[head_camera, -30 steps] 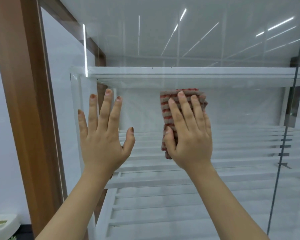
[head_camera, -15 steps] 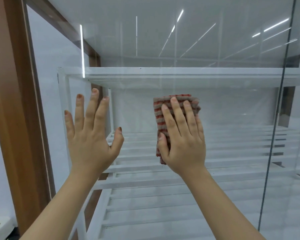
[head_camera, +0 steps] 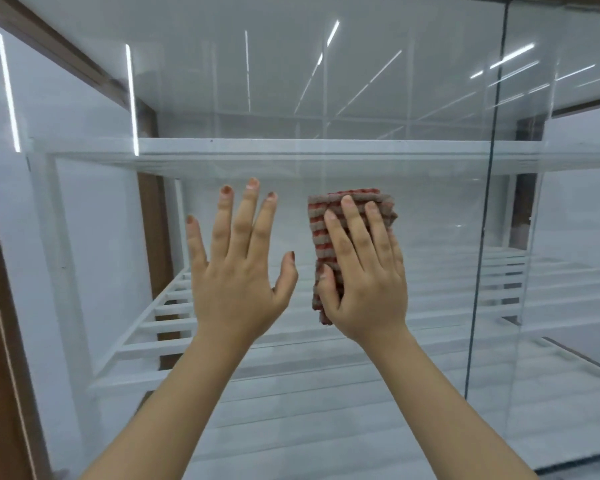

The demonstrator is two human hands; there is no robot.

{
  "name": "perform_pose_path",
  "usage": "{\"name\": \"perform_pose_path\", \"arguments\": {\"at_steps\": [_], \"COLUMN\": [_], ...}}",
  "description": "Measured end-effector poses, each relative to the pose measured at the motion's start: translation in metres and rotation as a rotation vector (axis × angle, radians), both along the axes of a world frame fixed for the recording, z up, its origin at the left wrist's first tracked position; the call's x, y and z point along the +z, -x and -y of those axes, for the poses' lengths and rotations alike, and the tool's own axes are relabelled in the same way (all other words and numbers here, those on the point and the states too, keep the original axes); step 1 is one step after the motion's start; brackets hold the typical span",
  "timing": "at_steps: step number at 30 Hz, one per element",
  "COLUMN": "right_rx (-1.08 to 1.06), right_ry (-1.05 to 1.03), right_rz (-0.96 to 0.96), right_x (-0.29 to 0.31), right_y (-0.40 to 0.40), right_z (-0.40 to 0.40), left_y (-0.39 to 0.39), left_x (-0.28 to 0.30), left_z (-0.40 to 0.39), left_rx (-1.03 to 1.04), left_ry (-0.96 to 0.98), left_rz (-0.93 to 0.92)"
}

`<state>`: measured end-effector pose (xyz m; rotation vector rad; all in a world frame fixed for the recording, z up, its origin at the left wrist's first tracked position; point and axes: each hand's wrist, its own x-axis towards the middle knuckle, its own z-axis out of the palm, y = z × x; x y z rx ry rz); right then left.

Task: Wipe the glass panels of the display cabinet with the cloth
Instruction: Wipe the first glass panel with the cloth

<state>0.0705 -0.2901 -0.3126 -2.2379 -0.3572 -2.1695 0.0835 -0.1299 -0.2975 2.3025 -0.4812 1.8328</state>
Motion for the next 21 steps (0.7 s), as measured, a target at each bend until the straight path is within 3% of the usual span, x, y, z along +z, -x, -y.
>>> {"name": "perform_pose_path", "arguments": {"at_steps": [4, 9, 15, 21], "right_rx": [0.002, 0.006, 0.014, 0.010], "right_ry": [-0.081, -0.206, 0.005, -0.123], "right_rz": [0.002, 0.013, -0.010, 0.008], "right_x": [0.013, -0.012, 0.006, 0.020], "right_y": [0.002, 0.004, 0.003, 0.004], "right_z": [0.033, 0.047, 0.026, 0.066], "left_y": [0.000, -0.001, 0.000, 0.000], "left_x": [-0.001, -0.001, -0.001, -0.001], "left_z": [0.000, 0.002, 0.003, 0.004], "left_rx": [0.021, 0.031, 0.039, 0.042], "left_ry": [-0.003, 0.013, 0.019, 0.021], "left_rz": [0.035, 0.040, 0.041, 0.036]}}
